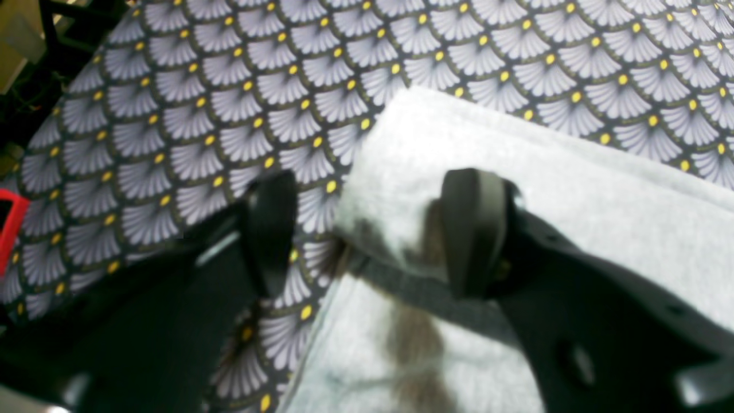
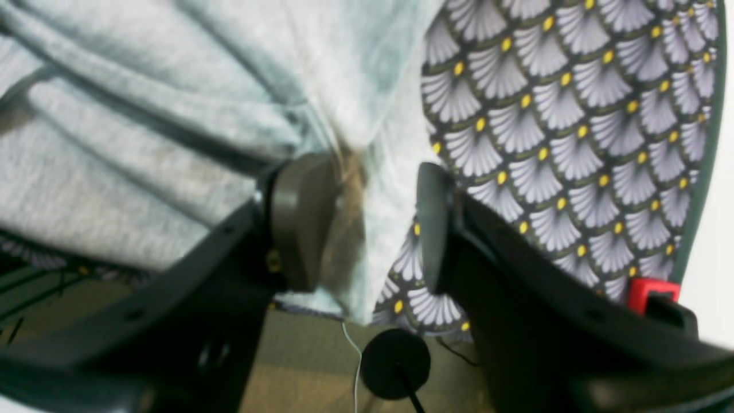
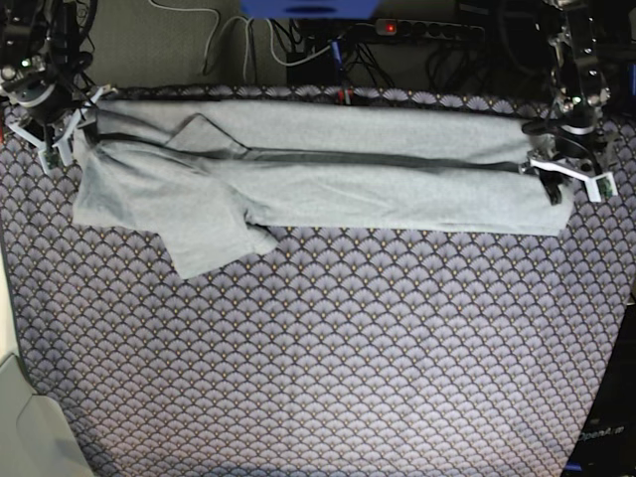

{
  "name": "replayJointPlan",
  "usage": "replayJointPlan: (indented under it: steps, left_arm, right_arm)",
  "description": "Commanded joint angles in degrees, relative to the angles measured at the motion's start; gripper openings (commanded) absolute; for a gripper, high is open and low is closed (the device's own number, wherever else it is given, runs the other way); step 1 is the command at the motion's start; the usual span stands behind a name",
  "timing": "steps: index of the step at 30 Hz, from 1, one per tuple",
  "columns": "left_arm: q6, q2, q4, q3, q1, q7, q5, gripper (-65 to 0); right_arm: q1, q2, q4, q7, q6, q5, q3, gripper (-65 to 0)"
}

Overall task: Fold the T-shirt properly
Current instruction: 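Release the hem and move the right gripper toward the sleeve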

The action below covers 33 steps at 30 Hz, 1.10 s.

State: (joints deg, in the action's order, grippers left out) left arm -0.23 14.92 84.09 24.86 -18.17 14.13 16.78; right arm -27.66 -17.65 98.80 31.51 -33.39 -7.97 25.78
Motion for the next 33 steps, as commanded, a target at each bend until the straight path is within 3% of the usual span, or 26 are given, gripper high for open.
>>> replayJointPlan:
  steps: [1,4,9,15,18,21,28,33]
  left_arm:
    - [-0.08,0.95,0.87,0.32,0.46,-1.6,0.06,-24.3]
    - [-0.08,0.95,1.05,0.41,0.46,-1.69,0.06,-24.5]
    - [0.01,0.6,1.49,2.79,0.46,-1.69,0.06,-24.5]
    - [0.01,0.6,0.87,4.02,0.81,-1.69,0.06,-24.5]
    - [0.01,0.69,0.87,4.02,0.72,-1.69,0.06,-24.5]
    - [0.01,0.6,0.87,4.02,0.72,-1.69,0.06,-24.5]
    - [0.01,0.6,0.96,3.93,0.46,-1.69,0.06,-24.5]
    - [0.01,0.6,0.96,3.84,0.55,-1.69,-0.03,-24.5]
  right_arm:
    - [-0.16,-0.94,1.11,-1.05,0.11,-0.6,1.78,-37.1]
    - [0.36,-1.38,1.9,-1.05,0.11,-0.6,4.77,-37.1]
    - [5.2,-3.58,8.84,-0.43,0.11,-0.6,3.19,-36.7]
    - [16.54,-5.78,8.76,1.94,0.11,-0.52,-10.7,-36.6]
    - [24.1,-4.37,5.42,7.48,0.11,-0.52,-17.91,-36.6]
    - [30.17,-2.17,-0.56,9.42,0.11,-0.52,-20.64,-36.6]
    - [39.31,-1.3,-17.0,8.89,0.11,-0.52,-26.18,-36.6]
    - [41.68,-0.77,-24.3,4.23,0.11,-0.6,-26.62,-36.6]
